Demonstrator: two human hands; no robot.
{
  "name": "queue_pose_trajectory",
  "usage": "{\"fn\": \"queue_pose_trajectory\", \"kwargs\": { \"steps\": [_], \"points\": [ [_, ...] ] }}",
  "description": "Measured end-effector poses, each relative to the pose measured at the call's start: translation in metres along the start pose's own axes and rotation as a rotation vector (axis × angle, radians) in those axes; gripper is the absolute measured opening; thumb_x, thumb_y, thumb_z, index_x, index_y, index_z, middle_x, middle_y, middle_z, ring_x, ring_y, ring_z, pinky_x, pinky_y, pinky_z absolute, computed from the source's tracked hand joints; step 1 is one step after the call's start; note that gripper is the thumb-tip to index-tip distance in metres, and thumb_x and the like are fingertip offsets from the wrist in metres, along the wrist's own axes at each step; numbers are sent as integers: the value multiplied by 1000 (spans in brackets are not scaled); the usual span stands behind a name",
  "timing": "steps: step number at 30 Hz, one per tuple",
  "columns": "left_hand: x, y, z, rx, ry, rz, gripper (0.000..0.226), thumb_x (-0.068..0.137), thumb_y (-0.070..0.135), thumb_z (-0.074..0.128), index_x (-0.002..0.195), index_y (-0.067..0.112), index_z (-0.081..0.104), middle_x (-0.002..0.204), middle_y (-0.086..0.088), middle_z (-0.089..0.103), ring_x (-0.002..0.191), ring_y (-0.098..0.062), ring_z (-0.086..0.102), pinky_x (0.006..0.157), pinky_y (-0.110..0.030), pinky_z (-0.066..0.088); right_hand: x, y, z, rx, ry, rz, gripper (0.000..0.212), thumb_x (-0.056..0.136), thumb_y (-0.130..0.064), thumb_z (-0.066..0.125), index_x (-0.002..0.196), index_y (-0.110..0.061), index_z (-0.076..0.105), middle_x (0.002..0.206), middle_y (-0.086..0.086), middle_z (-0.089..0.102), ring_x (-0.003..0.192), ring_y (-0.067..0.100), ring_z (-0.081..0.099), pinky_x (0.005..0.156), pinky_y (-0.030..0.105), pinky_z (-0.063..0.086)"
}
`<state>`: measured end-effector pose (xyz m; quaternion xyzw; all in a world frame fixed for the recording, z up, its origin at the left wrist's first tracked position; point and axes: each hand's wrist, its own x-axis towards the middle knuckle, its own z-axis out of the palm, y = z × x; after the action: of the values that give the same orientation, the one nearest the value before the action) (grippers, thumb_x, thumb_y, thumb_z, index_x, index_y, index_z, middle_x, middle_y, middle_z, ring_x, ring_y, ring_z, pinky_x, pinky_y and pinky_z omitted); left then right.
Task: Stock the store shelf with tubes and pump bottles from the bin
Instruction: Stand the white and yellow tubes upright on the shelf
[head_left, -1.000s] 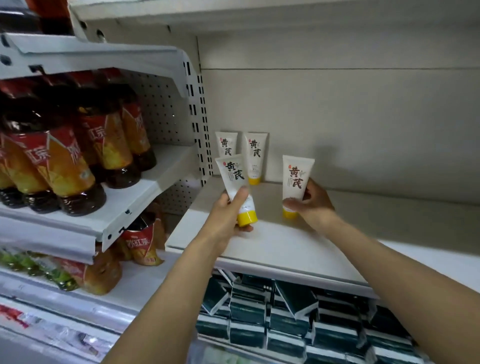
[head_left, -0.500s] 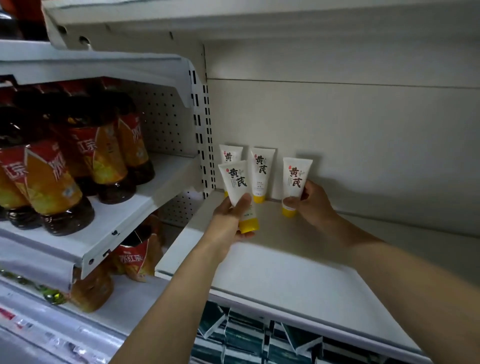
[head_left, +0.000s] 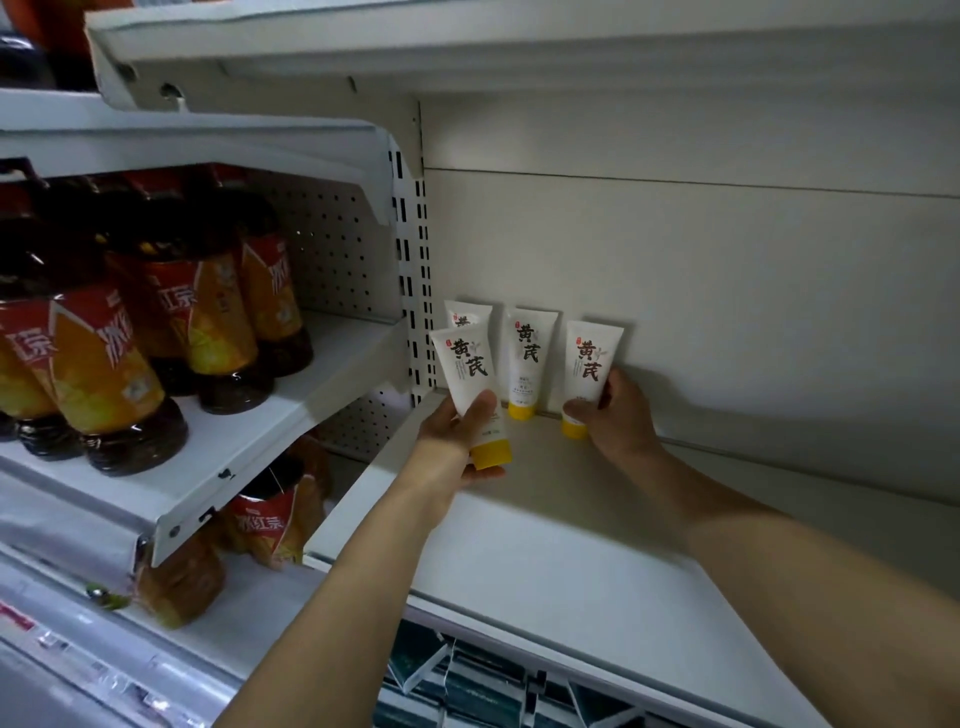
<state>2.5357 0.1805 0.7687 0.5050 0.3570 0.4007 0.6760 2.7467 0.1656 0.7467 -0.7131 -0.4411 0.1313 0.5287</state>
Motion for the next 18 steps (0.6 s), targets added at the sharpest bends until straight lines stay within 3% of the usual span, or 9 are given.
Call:
{"fn": "queue_pose_trajectory", "kwargs": {
  "steps": [6,13,18],
  "points": [
    [-3,2,1,4,-8,1,18,91,36,62,108,31,60,110,-7,66,91,-24,66,67,-41,59,-6,-5,3,41,21,-9,30,76,2,73,103,-3,60,97,4,62,84,16,58,53,7,39],
    [-8,4,1,0,-14,-1,23,91,35,63,112,29,60,112,-8,66,90,-23,66,63,-39,59,-1,4,3,-41,89,45,44,70,-9,78,108,-9,55,107,9,65,96,27,63,79,37,49],
    [-10,3,2,-9,-36,5,21,90,34,63,111,30,60,110,-7,65,89,-23,66,65,-41,59,1,4,4,-45,89,41,44,70,-7,79,106,-9,55,106,10,66,95,27,63,79,37,49]
  ]
}}
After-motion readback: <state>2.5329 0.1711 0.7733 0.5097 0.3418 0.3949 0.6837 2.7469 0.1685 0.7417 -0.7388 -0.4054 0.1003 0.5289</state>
